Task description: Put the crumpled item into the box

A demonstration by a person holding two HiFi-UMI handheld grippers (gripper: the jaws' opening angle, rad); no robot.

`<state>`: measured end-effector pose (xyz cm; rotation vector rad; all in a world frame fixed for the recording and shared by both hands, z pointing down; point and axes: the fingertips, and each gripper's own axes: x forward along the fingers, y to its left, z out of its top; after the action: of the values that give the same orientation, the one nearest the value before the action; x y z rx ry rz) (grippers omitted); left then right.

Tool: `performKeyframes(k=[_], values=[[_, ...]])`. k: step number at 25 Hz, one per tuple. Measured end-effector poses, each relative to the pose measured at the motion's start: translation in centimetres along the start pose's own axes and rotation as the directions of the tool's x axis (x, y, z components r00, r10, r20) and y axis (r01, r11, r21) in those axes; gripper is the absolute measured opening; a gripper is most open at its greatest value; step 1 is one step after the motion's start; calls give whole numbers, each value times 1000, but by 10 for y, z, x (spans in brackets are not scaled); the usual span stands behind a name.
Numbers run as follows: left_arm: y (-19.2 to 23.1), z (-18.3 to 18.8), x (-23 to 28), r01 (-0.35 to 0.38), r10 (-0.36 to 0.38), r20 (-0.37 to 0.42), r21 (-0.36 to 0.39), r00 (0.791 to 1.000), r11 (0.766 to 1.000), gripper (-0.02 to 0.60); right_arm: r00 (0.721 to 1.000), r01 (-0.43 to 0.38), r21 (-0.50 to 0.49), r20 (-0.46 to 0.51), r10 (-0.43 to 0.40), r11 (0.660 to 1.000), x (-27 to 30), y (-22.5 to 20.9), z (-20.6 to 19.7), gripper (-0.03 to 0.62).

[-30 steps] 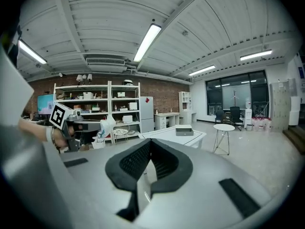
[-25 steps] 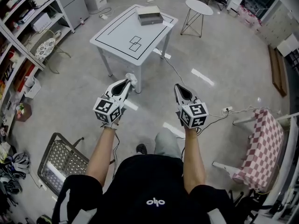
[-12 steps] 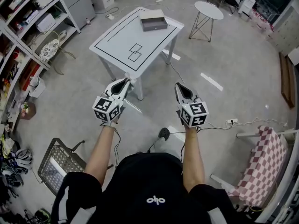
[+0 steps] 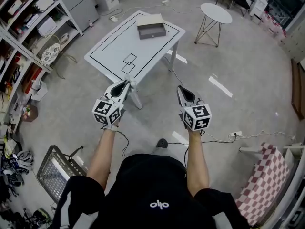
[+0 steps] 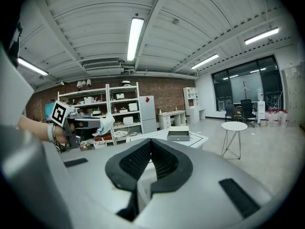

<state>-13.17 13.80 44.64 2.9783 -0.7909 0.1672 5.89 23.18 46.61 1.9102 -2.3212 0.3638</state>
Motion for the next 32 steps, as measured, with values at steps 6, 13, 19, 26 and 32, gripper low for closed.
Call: performKeyframes(k=[6,13,19,26,32], values=[[13,-2,38,-37,37,-1,-14,999,999,31,999,-45,-11,-24,45,999,32,-36,4,9],[55,-9,94,-55,55,-5,-34,998,998,31,997,-64,-17,-44,63,998,90,-76,13,9],[114,-11,170,-39,40,8,-58,999,998,31,997,-51,-19,-55,50,999,170,-126,31,9],[195,-7,258,-37,37,1,-114,999,993,31,995,-55,-30,-88,52,998,271,-177,73,9],[258,-7,312,-40,39,-8,-137,999,990,31,991,-75,-34,-115,70,997,356,-204,92,9]])
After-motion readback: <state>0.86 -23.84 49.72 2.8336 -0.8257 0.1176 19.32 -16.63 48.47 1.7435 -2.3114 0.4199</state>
